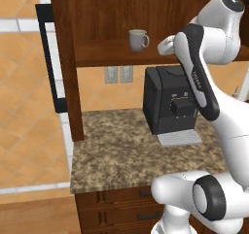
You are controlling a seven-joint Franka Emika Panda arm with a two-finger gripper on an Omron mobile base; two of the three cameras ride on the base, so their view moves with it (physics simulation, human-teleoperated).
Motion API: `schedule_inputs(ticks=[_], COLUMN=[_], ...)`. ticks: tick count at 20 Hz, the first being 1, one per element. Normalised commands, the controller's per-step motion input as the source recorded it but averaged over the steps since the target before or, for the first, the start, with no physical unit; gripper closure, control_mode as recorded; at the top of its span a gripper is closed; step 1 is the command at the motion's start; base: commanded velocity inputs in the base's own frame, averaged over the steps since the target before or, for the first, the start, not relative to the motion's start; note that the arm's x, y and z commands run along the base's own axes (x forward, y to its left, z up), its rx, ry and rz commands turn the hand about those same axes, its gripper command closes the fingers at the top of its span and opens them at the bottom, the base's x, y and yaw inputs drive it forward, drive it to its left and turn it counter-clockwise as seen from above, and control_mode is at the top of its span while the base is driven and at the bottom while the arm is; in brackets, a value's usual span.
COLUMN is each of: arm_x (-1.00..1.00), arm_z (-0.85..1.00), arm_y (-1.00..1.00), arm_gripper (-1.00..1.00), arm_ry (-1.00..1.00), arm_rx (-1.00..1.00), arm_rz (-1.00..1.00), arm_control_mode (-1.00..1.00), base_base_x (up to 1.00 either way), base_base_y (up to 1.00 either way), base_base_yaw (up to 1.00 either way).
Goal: Gather all objects into one cabinet and sort the glasses and bowls to opposite sides.
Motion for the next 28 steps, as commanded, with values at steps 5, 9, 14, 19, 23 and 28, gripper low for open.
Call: schedule_inputs(ticks=[5, 9, 14, 19, 23, 28], arm_x=[0.12, 0.26, 0.39, 0.36, 0.25, 0.14], arm_z=[0.45, 0.21, 0.09, 0.01, -0.02, -0.10], arm_y=[0.00, 0.00, 0.00, 0.00, 0.00, 0.05], arm_gripper=[-1.00, -1.00, -1.00, -1.00, -1.00, -1.00], arm_ry=[-0.15, -0.03, 0.00, 0.00, 0.01, 0.03], arm_rx=[0.01, 0.00, 0.00, 0.00, 0.00, 0.00], arm_rz=[0.08, 0.10, 0.10, 0.09, 0.10, 0.08], arm_control_mode=[-1.00, -1.00, -1.00, -1.00, -1.00, -1.00], base_base_x=[0.00, 0.00, 0.00, 0.00, 0.00, 0.00], base_base_y=[0.00, 0.00, 0.00, 0.00, 0.00, 0.00], base_base_yaw=[0.00, 0.00, 0.00, 0.00, 0.00, 0.00])
